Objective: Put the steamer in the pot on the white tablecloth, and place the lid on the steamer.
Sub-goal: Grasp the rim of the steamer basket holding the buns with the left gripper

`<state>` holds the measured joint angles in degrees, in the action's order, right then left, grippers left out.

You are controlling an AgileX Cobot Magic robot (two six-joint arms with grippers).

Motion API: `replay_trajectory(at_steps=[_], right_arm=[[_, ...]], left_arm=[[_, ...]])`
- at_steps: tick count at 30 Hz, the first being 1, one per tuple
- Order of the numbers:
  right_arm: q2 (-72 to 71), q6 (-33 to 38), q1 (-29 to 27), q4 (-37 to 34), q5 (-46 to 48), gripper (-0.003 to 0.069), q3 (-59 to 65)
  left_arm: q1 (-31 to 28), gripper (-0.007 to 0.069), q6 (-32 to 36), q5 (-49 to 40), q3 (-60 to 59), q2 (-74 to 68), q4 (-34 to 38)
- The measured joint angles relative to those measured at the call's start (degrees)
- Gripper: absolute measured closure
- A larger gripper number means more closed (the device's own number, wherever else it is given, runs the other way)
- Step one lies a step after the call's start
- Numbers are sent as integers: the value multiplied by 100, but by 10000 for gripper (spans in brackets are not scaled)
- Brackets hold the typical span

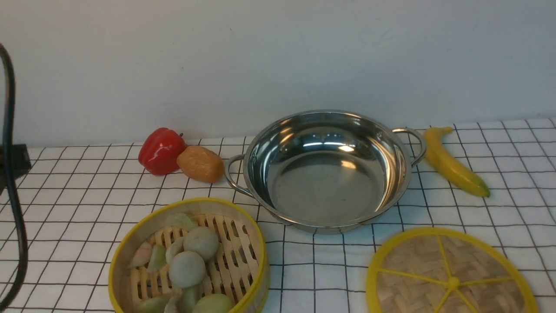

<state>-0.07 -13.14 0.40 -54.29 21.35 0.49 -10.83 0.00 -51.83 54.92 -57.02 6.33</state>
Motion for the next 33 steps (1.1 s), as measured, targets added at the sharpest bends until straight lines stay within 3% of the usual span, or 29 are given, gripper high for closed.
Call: replay_trajectory(at_steps=[5, 17, 28, 32, 33], right_arm=[[0, 262, 0, 22, 142, 416, 0], [0, 447, 0, 22, 468, 416, 0], [0, 571, 0, -2, 519, 416, 0], [-2, 1145, 0, -77, 85, 416, -371], [-7, 1628, 0, -88, -214, 416, -826]], left_arm=[[-33, 382, -117, -889, 28, -1064, -278], [-33, 382, 577, -470, 28, -2734, 468], [-33, 382, 1508, -165, 29, -3083, 1473], [-33, 382, 1682, -165, 29, -3087, 1551], [-33, 382, 1706, -165, 29, -3087, 1551]])
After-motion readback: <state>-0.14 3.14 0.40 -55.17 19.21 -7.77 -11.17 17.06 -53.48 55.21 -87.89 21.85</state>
